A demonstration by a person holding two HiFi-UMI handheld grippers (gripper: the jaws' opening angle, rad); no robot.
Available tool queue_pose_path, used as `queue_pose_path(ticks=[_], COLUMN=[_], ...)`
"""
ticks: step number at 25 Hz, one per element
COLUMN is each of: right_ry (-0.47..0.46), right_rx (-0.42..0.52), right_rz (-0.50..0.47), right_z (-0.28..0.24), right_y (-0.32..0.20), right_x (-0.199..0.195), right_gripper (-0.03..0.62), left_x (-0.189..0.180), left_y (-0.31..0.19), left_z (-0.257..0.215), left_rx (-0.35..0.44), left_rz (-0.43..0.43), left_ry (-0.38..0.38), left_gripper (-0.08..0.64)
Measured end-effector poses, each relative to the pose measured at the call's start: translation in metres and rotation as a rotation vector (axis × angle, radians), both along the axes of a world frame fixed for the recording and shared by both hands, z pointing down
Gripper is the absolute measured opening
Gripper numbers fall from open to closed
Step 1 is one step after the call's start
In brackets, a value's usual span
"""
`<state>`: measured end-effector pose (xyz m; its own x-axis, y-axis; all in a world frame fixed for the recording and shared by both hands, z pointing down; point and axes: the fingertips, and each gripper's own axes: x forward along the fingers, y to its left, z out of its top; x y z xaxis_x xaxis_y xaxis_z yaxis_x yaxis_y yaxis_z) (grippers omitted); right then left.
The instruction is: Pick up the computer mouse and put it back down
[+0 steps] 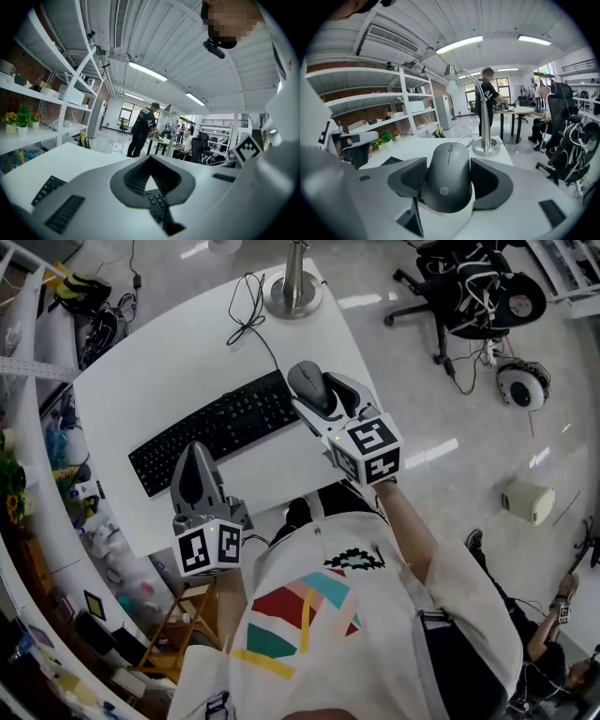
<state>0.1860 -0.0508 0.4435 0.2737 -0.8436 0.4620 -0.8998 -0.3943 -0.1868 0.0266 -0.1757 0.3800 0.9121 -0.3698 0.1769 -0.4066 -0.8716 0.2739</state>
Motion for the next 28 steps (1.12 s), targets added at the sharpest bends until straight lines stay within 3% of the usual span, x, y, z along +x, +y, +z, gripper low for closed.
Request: queue_pose_path(ticks=[5, 10, 16, 28], right_ry=[-0.087, -0.051, -0.088, -0.042], right_rx=[-0.052, -0.164, -0.231, -0.297], right_rz=[0.073, 0.114, 0.147, 0.120], right_z=[0.052, 0.092, 0.122, 0.139], right_y=[0.001, 0.007, 0.011, 0.016], right_x=[0.037, 0.063, 0.067, 0.065], right_gripper=[0.302, 0.302, 0.302, 0.302], left_x=[0.015, 0.026, 0.026, 0.031], left_y=[-0.002, -0.006, -0.006, -0.001], left_z=[0.033, 0.066, 0.087, 0.088], left_rx=[-0.037, -0.067, -0.106, -0.088], left_rz=[0.030, 0.045, 0.048, 0.057], left_ry=[-0.083, -0.148, -0.181, -0.190], left_gripper=[0.043, 0.043, 0.043, 0.044])
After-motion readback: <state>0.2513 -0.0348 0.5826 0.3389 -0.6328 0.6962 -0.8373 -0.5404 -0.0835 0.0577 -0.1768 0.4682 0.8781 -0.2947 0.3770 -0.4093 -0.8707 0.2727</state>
